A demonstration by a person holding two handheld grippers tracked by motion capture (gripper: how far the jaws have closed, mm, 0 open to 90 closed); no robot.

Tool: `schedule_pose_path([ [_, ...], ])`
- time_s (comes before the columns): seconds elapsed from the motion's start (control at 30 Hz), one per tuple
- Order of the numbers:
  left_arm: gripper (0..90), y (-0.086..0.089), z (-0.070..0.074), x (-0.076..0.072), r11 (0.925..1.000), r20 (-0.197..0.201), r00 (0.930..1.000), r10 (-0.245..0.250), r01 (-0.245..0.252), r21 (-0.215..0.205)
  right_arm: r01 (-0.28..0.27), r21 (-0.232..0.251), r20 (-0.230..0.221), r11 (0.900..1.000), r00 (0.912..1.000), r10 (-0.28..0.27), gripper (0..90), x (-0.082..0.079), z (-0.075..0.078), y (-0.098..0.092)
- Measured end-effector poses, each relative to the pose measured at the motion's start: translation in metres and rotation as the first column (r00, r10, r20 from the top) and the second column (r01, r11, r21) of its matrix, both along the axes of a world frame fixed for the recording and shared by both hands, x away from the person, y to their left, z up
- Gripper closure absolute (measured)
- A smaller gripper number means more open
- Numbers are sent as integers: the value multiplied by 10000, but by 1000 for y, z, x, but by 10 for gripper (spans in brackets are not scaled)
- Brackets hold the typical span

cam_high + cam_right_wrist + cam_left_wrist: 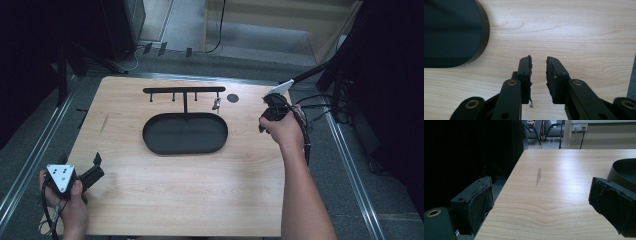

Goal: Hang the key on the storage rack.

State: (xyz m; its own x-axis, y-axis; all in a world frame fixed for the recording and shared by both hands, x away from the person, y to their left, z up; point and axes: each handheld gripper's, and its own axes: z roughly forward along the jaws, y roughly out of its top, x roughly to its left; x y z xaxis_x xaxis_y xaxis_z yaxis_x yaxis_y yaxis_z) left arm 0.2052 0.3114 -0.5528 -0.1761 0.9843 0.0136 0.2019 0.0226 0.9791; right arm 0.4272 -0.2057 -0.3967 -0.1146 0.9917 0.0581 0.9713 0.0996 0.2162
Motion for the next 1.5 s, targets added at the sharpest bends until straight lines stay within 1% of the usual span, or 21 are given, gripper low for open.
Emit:
schedule_pose_path([
  [0.37,59,0,0,0,10000,3,10000,-5,5,-5,438,-16,-249,9990,9987,-439,722,-6,-25,-30],
  [0.43,59,0,0,0,10000,7,10000,-3,3,21,548,-37,-328,9985,9980,-549,719,-8,-33,-39],
  [0.47,59,0,0,0,10000,2,10000,-3,3,26,548,-37,-328,9985,9980,-549,719,-8,-33,-39],
  [0.5,59,0,0,0,10000,10,10000,-8,8,20,600,-80,-405,9982,9974,-603,716,-9,-38,-44],
  [0.6,59,0,0,0,10000,18,10000,-5,5,-12,613,-119,-484,9980,9969,-618,709,-11,-42,-49],
  [0.77,59,0,0,0,10000,21,10000,-19,19,19,374,-403,-943,9985,9947,-411,668,-17,-58,-58],
  [0.9,59,0,0,0,10000,31,10000,-19,19,45,226,-302,-1132,9993,9932,-259,594,-25,-74,-63],
  [0.97,59,0,0,0,10000,30,10000,-28,28,31,118,-187,-1108,9998,9937,-138,538,-29,-81,-66],
  [1.0,59,0,0,0,10000,41,10000,-28,28,35,66,-139,-984,9999,9951,-79,505,-32,-83,-67],
  [1.03,59,0,0,0,10000,41,10000,-27,27,39,128,45,-849,9999,9963,-124,461,-35,-85,-69],
  [1.07,59,0,0,0,10000,26,10000,-20,20,54,54,267,-596,9996,9982,-38,404,-41,-88,-73],
  [1.1,59,0,0,0,10000,39,10000,-18,18,55,54,267,-596,9996,9982,-38,404,-41,-88,-73],
  [1.17,59,-1,0,0,10000,45,10000,-34,33,52,77,457,-384,9989,9992,-59,357,-48,-90,-77],
  [1.2,59,-1,0,0,10000,52,10000,-31,31,65,85,433,-264,9990,9996,-74,305,-51,-91,-79],
  [1.27,59,-1,0,0,10000,50,10000,-25,25,82,90,307,174,9995,9998,-95,232,-60,-91,-82],
  [1.33,59,-1,0,0,10000,50,10000,-29,28,81,101,478,868,9988,9961,-142,180,-70,-90,-86],
  [1.37,59,-1,0,0,10000,50,10000,-32,31,76,170,678,1314,9976,9910,-258,173,-76,-90,-87],
  [1.4,59,-1,0,0,10000,61,10000,-39,39,64,-5,1037,2416,9946,9701,-247,152,-90,-90,-91],
  [1.43,59,-1,0,0,10000,41,10000,-34,34,44,-5,1037,2416,9946,9701,-247,152,-90,-90,-91],
  [1.47,59,0,0,0,10000,40,10000,-43,43,26,-79,1344,2811,9909,9592,-305,113,-97,-91,-93],
  [1.5,59,0,0,0,10000,54,10000,-40,40,-4,-29,1521,3093,9884,9499,-448,84,-103,-94,-96],
])
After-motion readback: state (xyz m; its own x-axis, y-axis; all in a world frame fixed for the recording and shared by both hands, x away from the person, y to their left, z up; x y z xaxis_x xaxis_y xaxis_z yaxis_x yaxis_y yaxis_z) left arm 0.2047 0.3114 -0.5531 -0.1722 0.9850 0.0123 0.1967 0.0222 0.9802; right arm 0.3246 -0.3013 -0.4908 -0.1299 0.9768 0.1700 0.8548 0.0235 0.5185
